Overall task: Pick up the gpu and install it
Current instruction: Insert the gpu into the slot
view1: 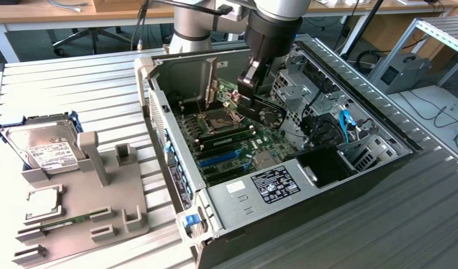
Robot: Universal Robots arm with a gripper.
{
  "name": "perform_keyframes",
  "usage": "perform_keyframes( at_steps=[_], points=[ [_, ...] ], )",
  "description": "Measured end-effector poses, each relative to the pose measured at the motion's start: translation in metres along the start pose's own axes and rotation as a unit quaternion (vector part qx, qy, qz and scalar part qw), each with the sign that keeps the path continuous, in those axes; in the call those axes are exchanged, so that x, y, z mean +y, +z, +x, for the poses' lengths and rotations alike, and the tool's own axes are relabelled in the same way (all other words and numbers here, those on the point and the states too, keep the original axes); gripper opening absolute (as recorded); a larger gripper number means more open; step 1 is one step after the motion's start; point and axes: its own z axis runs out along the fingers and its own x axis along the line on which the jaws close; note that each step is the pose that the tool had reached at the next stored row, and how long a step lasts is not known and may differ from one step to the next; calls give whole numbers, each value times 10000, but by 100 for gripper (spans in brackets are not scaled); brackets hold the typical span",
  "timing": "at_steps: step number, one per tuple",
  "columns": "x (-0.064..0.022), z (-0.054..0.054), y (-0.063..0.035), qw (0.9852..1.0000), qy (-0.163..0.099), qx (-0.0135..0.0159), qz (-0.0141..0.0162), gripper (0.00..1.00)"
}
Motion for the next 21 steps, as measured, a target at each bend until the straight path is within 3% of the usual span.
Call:
perform_keyframes(
  at_steps=[21],
  points=[
    [0, 0, 0, 9982, -592, 19, -12, 26]
  ],
)
